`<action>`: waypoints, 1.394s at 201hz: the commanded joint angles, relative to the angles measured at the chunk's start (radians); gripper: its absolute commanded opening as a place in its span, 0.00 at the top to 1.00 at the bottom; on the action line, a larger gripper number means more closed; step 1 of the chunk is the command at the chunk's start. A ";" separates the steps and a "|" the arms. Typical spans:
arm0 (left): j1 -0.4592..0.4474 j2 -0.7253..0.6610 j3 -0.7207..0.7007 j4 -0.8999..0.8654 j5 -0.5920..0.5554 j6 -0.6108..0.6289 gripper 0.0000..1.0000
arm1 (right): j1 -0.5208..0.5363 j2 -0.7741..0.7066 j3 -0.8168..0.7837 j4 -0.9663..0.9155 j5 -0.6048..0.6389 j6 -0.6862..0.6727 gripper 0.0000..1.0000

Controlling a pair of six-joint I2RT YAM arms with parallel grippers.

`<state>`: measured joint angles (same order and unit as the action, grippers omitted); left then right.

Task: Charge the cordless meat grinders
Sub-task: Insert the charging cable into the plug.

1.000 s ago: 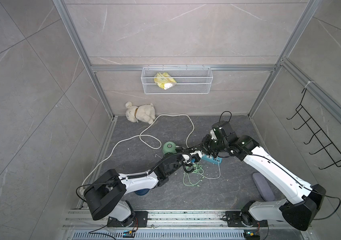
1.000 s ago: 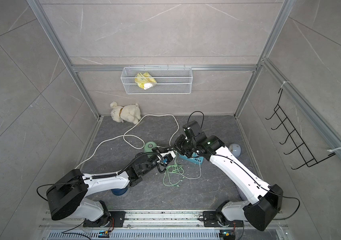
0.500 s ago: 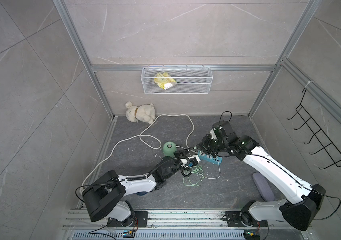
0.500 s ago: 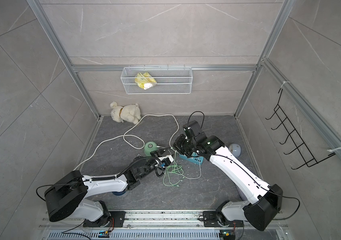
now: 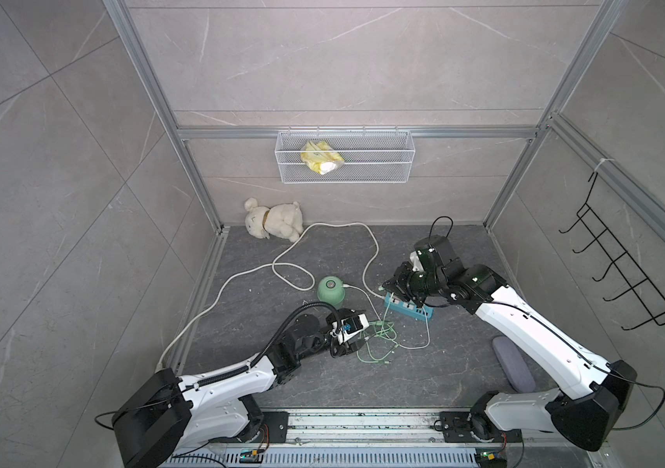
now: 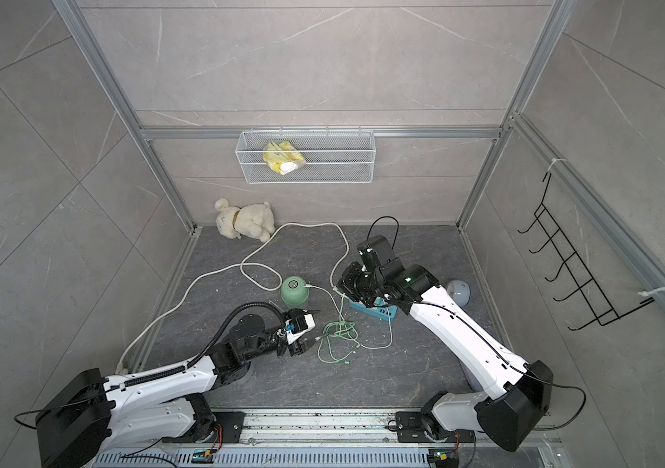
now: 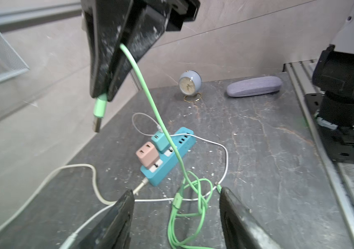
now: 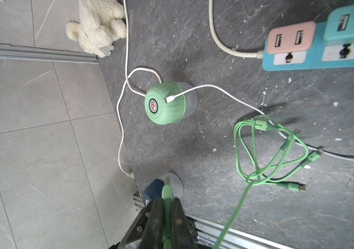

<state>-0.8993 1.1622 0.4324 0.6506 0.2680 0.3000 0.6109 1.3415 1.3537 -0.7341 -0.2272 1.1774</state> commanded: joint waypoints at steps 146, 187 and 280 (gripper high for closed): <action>0.052 0.462 0.162 0.342 0.328 -0.474 0.96 | -0.005 -0.004 0.045 -0.039 0.054 -0.063 1.00; 0.051 0.320 0.175 0.109 0.270 -0.534 1.00 | -0.007 0.086 0.151 -0.228 0.230 -0.231 1.00; 0.051 0.205 0.373 -0.541 0.217 -0.632 1.00 | -0.015 0.449 0.393 -0.486 0.482 -0.376 1.00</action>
<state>-0.8516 1.3926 0.7563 0.2466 0.4953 -0.2955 0.6067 1.7210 1.6920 -1.1336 0.1627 0.8425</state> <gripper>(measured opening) 0.052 0.083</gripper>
